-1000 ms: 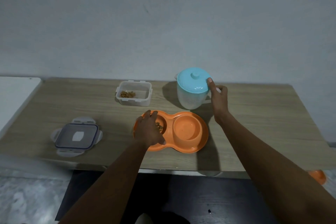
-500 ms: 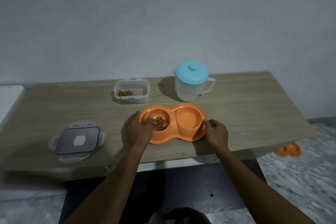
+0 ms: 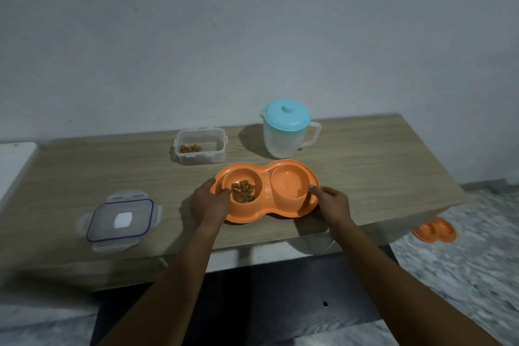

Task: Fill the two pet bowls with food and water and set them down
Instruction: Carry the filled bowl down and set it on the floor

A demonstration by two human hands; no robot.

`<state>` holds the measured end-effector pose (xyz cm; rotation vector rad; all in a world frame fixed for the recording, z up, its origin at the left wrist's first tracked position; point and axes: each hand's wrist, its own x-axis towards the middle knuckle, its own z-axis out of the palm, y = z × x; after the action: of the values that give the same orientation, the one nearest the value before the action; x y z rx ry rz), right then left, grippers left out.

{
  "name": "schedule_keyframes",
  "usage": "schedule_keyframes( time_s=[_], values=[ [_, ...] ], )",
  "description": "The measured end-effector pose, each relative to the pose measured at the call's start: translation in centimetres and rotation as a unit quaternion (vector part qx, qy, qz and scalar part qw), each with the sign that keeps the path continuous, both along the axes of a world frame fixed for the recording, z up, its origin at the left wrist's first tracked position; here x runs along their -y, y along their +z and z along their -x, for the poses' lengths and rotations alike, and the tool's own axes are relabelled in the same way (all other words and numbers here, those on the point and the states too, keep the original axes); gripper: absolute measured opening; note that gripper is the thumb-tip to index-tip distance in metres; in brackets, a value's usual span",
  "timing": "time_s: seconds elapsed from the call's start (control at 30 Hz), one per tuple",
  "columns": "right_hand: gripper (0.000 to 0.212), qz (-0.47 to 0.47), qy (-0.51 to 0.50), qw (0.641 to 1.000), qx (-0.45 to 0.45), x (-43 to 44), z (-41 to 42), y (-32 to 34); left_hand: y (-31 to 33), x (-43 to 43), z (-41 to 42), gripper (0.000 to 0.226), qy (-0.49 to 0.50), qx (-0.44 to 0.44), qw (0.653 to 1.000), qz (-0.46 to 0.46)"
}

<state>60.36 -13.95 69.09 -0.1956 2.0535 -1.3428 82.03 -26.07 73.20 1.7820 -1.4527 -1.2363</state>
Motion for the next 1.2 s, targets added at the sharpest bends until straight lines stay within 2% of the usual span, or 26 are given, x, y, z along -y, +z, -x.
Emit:
schedule_keyframes(
  time_s=[0.17, 0.27, 0.4, 0.53, 0.67, 0.83, 0.97, 1.2],
  values=[
    [0.045, 0.028, -0.026, 0.999, 0.003, -3.5, 2.9, 1.0, 2.2, -3.6, 2.7, 0.033, 0.023, -0.028, 0.999, 0.03],
    [0.039, 0.054, -0.028, 0.998, 0.008, -6.7, 6.3, 2.5, 4.0, -6.9, 6.1, 0.037, 0.025, -0.039, 0.997, 0.056],
    [0.03, 0.092, -0.031, 0.995, -0.007, -11.9, 12.3, 4.9, 6.0, -11.7, 12.1, 0.039, 0.018, -0.038, 0.995, 0.09],
    [0.032, 0.107, -0.022, 0.993, -0.033, -17.7, 19.4, 7.7, 7.5, -17.1, 18.9, 0.042, 0.005, -0.064, 0.993, 0.095],
    [0.017, 0.114, -0.041, 0.99, -0.065, -23.9, 27.0, 10.1, 8.9, -22.5, 26.5, 0.042, -0.033, -0.095, 0.992, 0.079],
    [0.03, 0.116, -0.083, 0.987, -0.072, -30.7, 36.0, 11.2, 9.4, -27.5, 35.6, 0.043, -0.083, -0.125, 0.987, 0.049],
    [0.016, 0.119, -0.125, 0.982, -0.076, -34.1, 42.2, 11.3, 9.0, -29.7, 42.9, 0.043, -0.121, -0.14, 0.982, 0.041],
    [0.016, 0.1, -0.18, 0.974, -0.095, -37.8, 52.2, 9.1, 5.7, -31.3, 56.1, 0.039, -0.164, -0.139, 0.976, 0.039]
  ],
)
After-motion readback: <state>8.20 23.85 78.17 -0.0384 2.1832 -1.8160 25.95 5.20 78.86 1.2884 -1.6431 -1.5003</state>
